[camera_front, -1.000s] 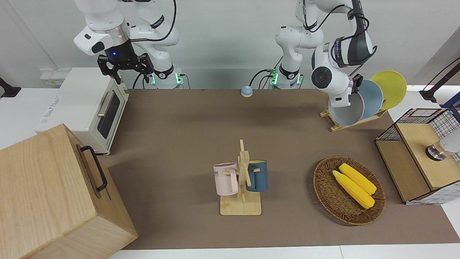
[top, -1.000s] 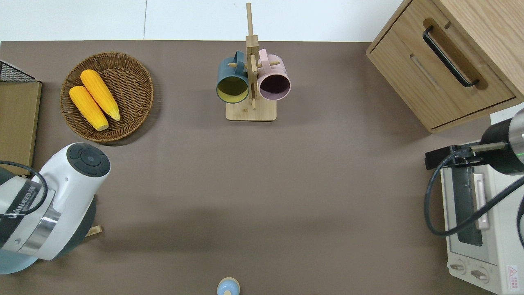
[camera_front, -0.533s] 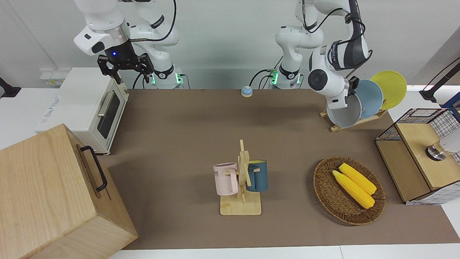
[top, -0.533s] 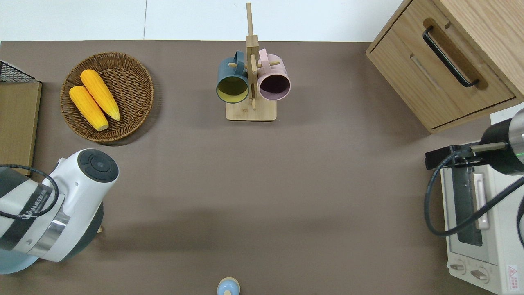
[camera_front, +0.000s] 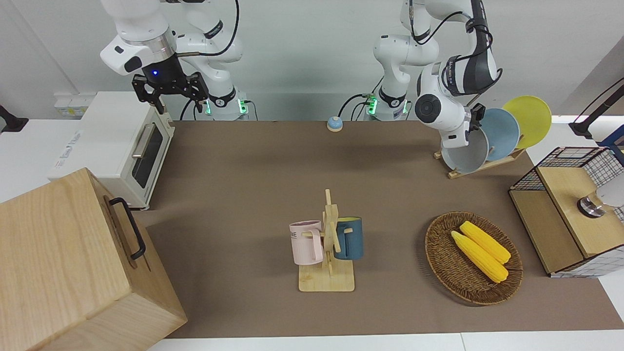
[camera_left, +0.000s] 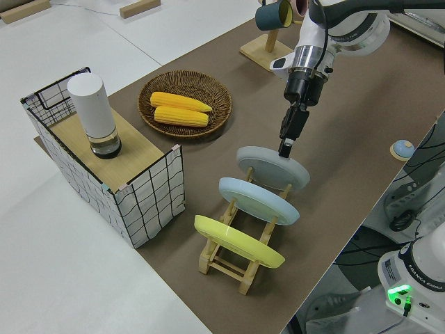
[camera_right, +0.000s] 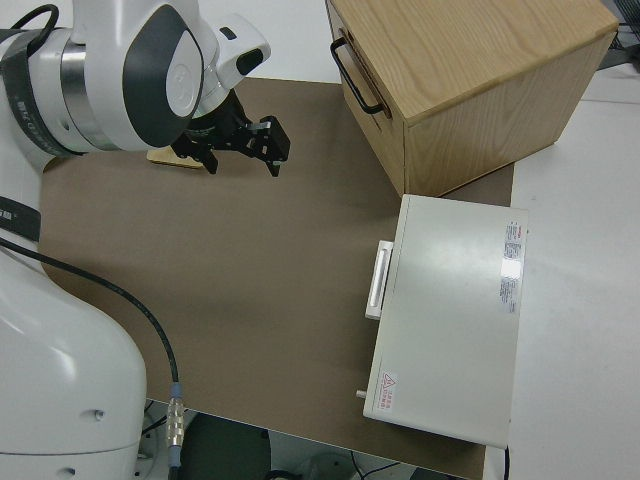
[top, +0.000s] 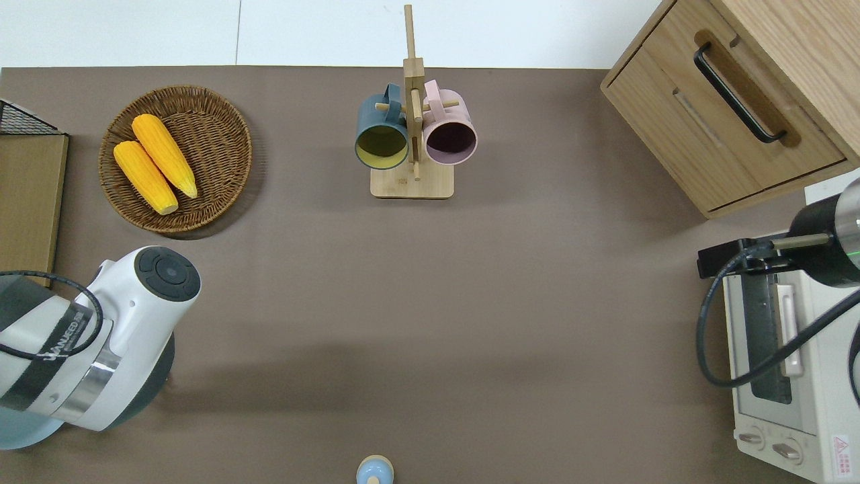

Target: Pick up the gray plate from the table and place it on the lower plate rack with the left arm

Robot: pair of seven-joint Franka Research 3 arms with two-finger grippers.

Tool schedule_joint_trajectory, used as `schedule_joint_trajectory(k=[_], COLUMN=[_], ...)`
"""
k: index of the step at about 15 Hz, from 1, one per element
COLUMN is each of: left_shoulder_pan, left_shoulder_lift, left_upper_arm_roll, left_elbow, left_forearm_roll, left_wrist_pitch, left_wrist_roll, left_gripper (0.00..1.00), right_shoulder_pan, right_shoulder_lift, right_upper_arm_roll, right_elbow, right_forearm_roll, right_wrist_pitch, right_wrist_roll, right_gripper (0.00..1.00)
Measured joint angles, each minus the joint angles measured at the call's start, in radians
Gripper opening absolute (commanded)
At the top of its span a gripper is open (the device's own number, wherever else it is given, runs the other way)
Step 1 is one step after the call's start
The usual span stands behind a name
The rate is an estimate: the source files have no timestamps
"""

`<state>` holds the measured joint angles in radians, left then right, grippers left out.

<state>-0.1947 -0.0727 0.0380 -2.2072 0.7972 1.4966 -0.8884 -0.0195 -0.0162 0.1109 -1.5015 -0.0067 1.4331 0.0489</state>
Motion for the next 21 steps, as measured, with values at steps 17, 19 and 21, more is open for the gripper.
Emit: schedule_joint_trajectory(k=[17,19,21], left_shoulder_pan=[-0.001,0.003,0.007], left_shoulder_lift=[-0.038,-0.042,-0.042], left_upper_arm_roll=[0.004,0.006,0.013], left_elbow=[0.242,0.279,0.308], left_forearm_roll=[-0.212,-0.283,-0.369], left_wrist_pitch=[-0.006,-0.007,-0.007], left_wrist_roll=[0.408,0.461,0.512], left_gripper=[0.99,0.99,0.99], right_shoulder_pan=[0.0,0.0,0.0], right_shoulder_lift=[0.0,0.0,0.0], right_upper_arm_roll=[0.0,0.0,0.0], right_elbow=[0.0,0.0,0.0], right_forearm_roll=[0.0,0.0,0.0], right_wrist_pitch=[0.0,0.0,0.0], right_wrist_roll=[0.0,0.0,0.0], right_gripper=[0.99,0.99,0.99])
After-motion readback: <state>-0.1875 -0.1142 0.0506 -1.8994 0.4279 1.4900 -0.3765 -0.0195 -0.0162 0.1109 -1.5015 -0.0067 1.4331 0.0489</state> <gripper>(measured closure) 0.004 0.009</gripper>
